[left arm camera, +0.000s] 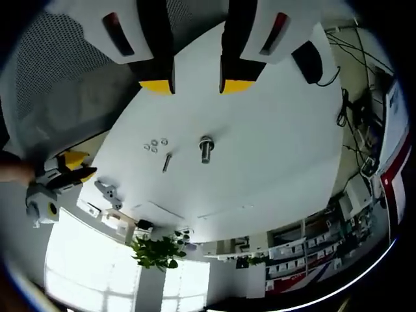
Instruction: Place the washer onto the threaded stud by aligning its center hole with the stud, sliding it down to the base, and recovering from edge contact or off-axis alignment until the washer reaches the visible bottom stop.
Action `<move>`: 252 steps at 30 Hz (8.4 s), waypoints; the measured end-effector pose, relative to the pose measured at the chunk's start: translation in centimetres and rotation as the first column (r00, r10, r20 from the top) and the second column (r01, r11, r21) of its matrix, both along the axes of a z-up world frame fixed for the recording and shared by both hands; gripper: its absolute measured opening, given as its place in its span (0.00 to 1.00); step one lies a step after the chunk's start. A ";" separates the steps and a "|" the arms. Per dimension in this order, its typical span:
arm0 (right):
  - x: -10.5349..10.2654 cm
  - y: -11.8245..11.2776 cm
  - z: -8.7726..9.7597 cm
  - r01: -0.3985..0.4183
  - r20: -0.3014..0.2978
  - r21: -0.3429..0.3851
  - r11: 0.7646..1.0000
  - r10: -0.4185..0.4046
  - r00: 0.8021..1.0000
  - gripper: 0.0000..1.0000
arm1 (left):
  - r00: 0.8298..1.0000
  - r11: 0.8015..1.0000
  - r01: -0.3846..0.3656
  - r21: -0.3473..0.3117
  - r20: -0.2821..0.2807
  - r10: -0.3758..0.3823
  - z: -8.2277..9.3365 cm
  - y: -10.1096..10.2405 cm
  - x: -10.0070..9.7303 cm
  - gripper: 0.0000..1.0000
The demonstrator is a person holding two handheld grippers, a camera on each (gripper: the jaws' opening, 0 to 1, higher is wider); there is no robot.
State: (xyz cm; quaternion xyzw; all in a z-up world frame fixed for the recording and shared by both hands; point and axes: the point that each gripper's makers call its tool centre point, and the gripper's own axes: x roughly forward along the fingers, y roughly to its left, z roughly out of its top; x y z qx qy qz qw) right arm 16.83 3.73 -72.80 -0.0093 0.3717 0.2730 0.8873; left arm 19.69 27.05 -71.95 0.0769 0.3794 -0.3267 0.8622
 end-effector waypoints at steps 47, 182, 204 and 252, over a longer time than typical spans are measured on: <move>-0.6 0.5 -0.6 -0.042 -0.023 -0.036 0.998 0.042 0.999 0.35 | 0.994 0.999 0.040 0.036 0.101 -0.044 1.1 -0.2 -1.5 0.22; 8.7 -1.3 -14.0 -0.303 -0.356 -0.364 0.881 0.169 0.919 0.22 | 0.990 0.991 0.119 0.069 0.063 -0.123 0.4 -0.6 -2.8 0.15; 9.3 -0.5 -14.2 -0.437 -0.468 -0.445 0.782 0.214 0.857 0.17 | 0.990 0.988 0.128 0.085 0.051 -0.132 0.0 -0.5 -2.9 0.14; 7.9 -0.6 -14.1 -0.369 -0.382 -0.437 0.820 0.202 0.902 0.14 | 0.990 0.989 0.119 0.088 0.070 -0.126 0.3 -0.4 -2.7 0.13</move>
